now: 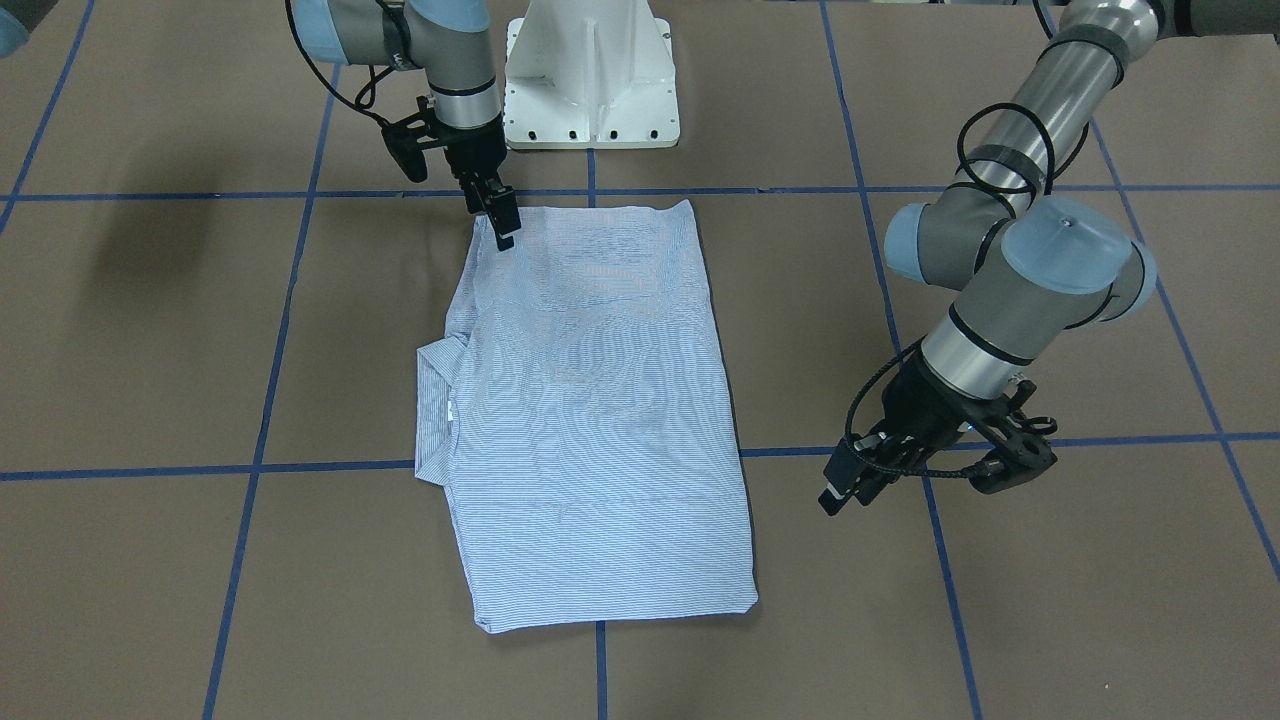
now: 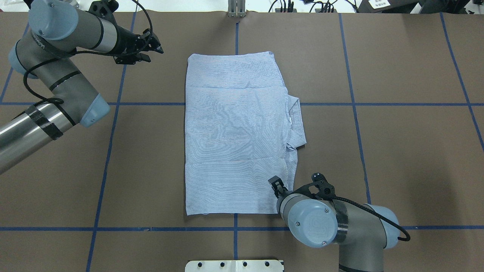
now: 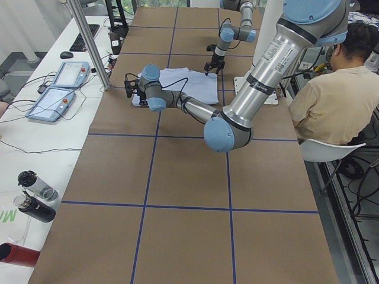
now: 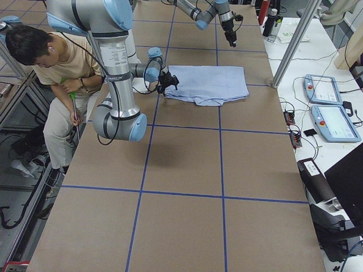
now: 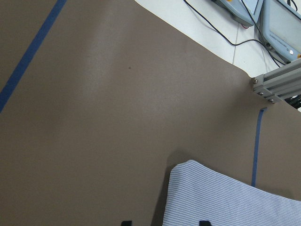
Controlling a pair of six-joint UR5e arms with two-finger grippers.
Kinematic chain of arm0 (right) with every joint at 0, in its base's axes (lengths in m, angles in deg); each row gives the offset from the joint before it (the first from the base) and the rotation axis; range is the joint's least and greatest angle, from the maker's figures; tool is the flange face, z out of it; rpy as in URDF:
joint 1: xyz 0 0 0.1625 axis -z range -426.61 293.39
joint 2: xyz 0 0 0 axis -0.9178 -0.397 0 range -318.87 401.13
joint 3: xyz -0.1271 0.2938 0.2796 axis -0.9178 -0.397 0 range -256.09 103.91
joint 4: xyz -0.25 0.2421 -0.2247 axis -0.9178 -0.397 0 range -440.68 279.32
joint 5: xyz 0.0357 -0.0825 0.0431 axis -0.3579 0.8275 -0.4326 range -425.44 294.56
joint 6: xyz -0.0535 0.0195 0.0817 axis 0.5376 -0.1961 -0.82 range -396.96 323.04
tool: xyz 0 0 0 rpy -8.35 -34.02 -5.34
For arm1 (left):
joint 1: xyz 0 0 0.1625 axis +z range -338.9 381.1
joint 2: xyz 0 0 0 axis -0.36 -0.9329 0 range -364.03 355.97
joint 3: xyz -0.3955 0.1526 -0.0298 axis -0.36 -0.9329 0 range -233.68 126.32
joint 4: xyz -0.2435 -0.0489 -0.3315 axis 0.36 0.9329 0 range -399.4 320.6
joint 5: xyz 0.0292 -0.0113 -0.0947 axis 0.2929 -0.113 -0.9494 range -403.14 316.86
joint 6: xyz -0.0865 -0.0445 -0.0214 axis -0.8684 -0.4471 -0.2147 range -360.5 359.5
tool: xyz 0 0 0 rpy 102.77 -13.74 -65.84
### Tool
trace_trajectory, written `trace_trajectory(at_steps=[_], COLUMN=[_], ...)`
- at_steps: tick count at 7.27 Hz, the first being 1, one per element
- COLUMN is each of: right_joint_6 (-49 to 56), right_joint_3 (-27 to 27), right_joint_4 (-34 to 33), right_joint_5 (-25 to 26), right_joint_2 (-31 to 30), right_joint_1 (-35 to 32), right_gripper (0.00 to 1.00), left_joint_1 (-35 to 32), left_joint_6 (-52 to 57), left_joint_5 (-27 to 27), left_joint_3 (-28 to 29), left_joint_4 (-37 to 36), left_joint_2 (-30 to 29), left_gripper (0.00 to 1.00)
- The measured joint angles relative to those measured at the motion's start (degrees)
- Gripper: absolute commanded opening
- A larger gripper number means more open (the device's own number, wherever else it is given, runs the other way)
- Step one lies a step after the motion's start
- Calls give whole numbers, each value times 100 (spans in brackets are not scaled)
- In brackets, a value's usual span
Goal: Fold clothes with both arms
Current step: 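Move the right gripper to the shirt corner nearest the robot, then move the left gripper to the other near corner and grasp it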
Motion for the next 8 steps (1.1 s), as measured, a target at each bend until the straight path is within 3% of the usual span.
trace_trajectory(at_steps=[1,6,8], right_joint_6=[-3,-6,-6], right_joint_3=[4,168,278], right_joint_4=[-6,-66,-76], right_joint_5=[3,-19,-28], right_joint_2=[8,9,-17], right_joint_1=[2,-9,-18], right_gripper=[0,0,0], left_joint_1=[0,-1,72], left_joint_6=[-4,-43,-258], left_joint_5=[0,-2,-6], left_joint_3=[0,-73,-479], left_joint_4=[0,-5,-8], left_joint_2=[0,32,301], left_gripper=[57,57,58])
